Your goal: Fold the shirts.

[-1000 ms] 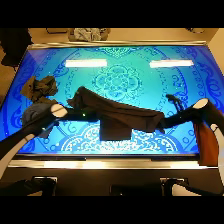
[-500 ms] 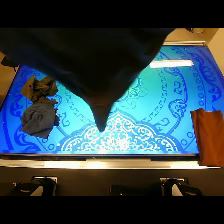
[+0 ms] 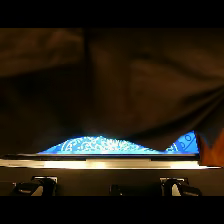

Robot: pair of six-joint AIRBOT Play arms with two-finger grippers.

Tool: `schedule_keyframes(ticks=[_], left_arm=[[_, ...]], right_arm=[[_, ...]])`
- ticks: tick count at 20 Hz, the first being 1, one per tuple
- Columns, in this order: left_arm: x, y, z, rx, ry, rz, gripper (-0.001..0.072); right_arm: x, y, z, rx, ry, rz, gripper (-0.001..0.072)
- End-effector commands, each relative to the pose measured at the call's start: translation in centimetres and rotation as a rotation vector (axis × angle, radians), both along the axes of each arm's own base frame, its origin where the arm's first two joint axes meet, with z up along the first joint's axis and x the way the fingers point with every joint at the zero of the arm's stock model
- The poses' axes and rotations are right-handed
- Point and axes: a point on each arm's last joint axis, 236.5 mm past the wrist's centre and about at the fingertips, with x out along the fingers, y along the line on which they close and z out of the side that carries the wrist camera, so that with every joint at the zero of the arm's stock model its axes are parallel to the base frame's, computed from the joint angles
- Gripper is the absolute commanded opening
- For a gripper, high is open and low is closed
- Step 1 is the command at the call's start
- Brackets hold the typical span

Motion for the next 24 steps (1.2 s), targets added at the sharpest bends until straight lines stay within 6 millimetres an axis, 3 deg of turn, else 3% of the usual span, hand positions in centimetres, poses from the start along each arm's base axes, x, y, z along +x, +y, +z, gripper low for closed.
schedule_keyframes(ticks=[1, 2, 4, 7, 9, 11, 14, 16, 18, 20, 22, 23, 24], left_arm=[[1.6, 0.1, -1.8, 0.046, 0.062, 0.026, 0.003], [3.9, 0.3, -3.9, 0.064, 0.151, 0.046, 0.0031], [9.3, 0.6, -10.0, 0.124, 0.355, 0.077, 0.0032], [18.1, 1.0, -22.3, 0.193, 0.664, 0.1, 0.0033], [23.3, 1.2, -31.0, 0.218, 0.832, 0.109, 0.0034], [27.8, 1.5, -37.3, 0.2, 0.929, 0.133, 0.0034], [32.5, 2.1, -43.5, 0.171, 0.991, 0.173, 0.0033], [33.9, 2.3, -46.8, 0.166, 1.035, 0.185, 0.0034], [34.3, 1.9, -50.1, 0.162, 1.106, 0.168, 0.0035], [34.0, 0.8, -52.7, 0.133, 1.185, 0.123, 0.0035], [33.5, -0.2, -54.0, 0.111, 1.239, 0.083, 0.0038], [33.3, -0.2, -53.9, 0.106, 1.249, 0.074, 0.0095], [32.9, 0.3, -53.5, 0.111, 1.264, 0.063, 0.0294]], right_arm=[[-0.3, -0.9, -4.0, -0.038, 0.188, -0.035, 0.0049], [0.9, -1.2, -6.5, -0.031, 0.302, -0.03, 0.0049], [3.8, -1.9, -13.1, 0.001, 0.586, -0.009, 0.0049], [9.6, -2.1, -25.0, 0.091, 0.996, 0.076, 0.0049], [15.1, -1.3, -33.1, 0.179, 1.131, 0.165, 0.0049], [21.3, -0.2, -38.3, 0.303, 1.099, 0.222, 0.005], [30.6, 1.3, -42.1, 0.549, 0.887, 0.254, 0.005], [34.5, 2.2, -43.7, 0.695, 0.777, 0.277, 0.0051], [36.0, 3.4, -46.7, 0.769, 0.787, 0.286, 0.0051], [36.2, 5.0, -50.0, 0.767, 0.853, 0.3, 0.0051], [36.3, 6.3, -51.2, 0.753, 0.879, 0.317, 0.0055], [36.4, 6.2, -50.6, 0.732, 0.867, 0.328, 0.0147], [36.3, 5.6, -49.3, 0.687, 0.863, 0.355, 0.0364]])
